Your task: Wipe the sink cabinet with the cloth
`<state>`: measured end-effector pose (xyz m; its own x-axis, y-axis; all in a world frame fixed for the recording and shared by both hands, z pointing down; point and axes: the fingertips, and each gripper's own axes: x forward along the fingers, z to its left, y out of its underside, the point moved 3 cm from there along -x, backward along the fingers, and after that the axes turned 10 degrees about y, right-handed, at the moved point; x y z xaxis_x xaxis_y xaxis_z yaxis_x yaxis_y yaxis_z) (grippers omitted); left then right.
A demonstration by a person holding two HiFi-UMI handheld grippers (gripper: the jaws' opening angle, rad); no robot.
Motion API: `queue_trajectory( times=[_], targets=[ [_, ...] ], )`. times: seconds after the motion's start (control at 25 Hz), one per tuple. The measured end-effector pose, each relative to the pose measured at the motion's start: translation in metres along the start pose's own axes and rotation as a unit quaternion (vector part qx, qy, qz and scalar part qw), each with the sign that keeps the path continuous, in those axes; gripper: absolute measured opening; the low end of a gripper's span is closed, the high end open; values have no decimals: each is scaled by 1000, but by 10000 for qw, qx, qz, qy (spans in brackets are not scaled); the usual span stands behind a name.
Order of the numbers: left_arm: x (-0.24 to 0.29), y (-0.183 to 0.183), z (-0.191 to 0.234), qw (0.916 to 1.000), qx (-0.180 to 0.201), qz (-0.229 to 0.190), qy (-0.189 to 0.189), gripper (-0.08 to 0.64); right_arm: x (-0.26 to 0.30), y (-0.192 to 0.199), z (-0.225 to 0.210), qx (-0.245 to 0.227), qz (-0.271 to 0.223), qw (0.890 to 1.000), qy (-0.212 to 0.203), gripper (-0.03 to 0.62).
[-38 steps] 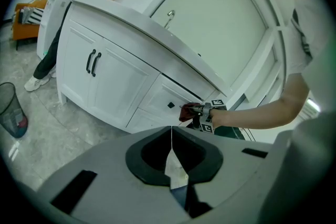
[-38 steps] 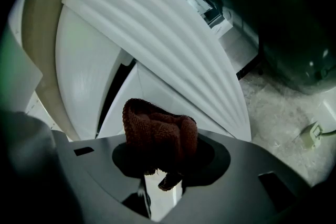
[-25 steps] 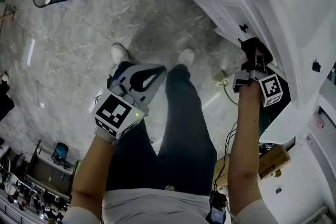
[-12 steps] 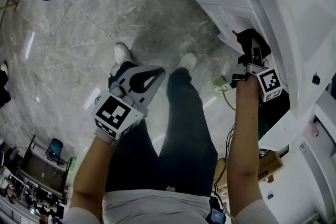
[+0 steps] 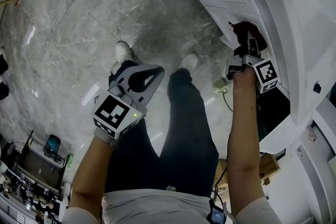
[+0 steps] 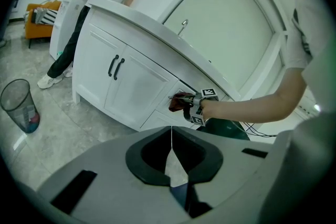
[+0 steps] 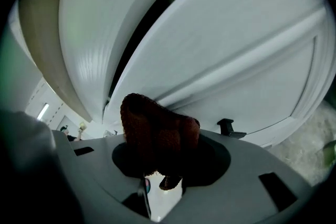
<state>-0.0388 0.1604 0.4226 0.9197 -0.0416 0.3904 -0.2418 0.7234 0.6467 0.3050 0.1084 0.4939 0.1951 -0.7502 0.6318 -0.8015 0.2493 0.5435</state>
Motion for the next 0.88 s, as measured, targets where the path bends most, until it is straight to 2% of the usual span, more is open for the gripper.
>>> queue_trajectory(
  times=[0.12, 0.24, 0.56, 0.76, 0.88],
  targets=[
    [3, -2, 4, 10000, 15, 24, -35, 15, 0, 1, 2, 120, -85, 9998, -133, 147],
    [7, -3, 5, 10000, 15, 48, -43, 15, 7, 7, -1, 640, 31, 9976, -280, 147],
    [24, -6, 1, 9999, 55, 138, 45, 15, 29, 27, -32, 1256, 265, 9913, -304, 147],
    [28, -7, 4, 9998, 74, 175, 10, 15, 36, 34, -58, 1343, 436, 9898, -187, 147],
    [30, -5, 3, 9997, 72, 218, -8, 15, 31, 33, -72, 1196, 485, 9916, -62, 147]
  ],
)
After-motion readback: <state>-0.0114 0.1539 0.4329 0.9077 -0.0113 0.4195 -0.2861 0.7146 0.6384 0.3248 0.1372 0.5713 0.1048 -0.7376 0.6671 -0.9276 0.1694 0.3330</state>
